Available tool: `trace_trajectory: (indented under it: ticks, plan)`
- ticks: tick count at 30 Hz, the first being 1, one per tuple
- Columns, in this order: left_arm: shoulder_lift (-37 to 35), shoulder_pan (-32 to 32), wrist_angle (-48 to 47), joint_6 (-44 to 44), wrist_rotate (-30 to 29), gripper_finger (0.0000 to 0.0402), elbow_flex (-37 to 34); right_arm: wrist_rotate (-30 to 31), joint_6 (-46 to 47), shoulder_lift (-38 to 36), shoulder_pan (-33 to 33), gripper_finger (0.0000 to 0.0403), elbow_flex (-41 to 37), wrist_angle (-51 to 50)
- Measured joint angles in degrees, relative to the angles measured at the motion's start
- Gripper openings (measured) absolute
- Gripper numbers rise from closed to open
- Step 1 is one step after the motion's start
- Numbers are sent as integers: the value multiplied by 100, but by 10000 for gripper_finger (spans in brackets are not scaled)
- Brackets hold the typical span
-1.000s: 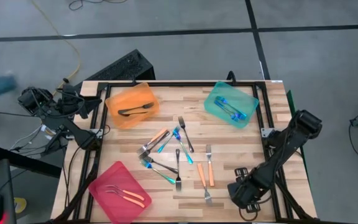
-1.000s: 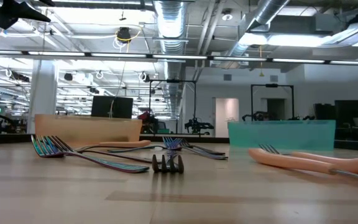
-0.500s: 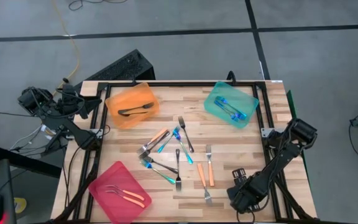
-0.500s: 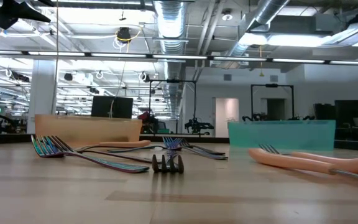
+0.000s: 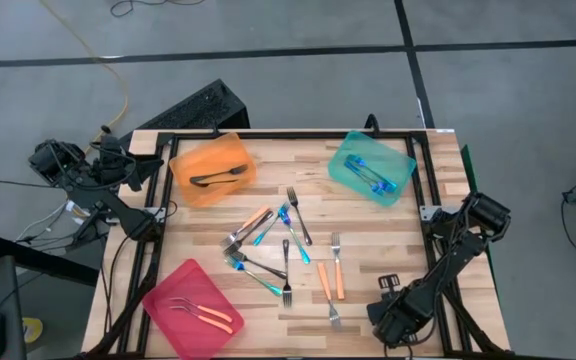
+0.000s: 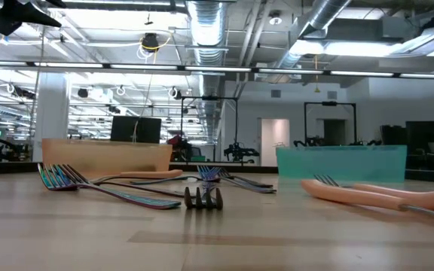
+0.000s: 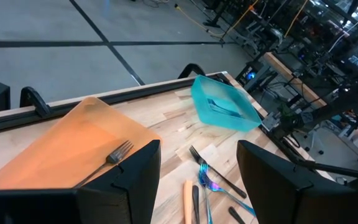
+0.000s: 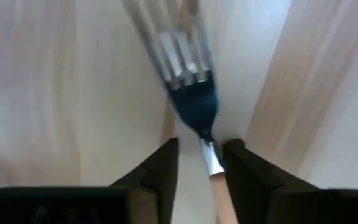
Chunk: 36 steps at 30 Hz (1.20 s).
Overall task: Sort silverware by color (type)
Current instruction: Put the orange fork into the pink bin
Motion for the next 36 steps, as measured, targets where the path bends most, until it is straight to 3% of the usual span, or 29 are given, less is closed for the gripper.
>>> trace_trajectory:
  ticks: [6, 12, 22, 30, 36]
  plan:
    - [0, -2, 0, 0, 0, 197, 0, -22, 23, 7, -89, 76, -7, -2]
    - [0, -2, 0, -3, -2, 197, 0, -74, 182, 11, -228, 41, -11, -19]
    - [0, 0, 0, -72, -2, 197, 0, -8, 437, -167, -346, 38, -36, 60]
    - [0, 0, 0, -59, -4, 197, 0, 551, 617, -662, -565, 38, -46, -127]
    - [0, 0, 0, -85, -4, 197, 0, 1418, 362, -1151, -1129, 38, -30, -344]
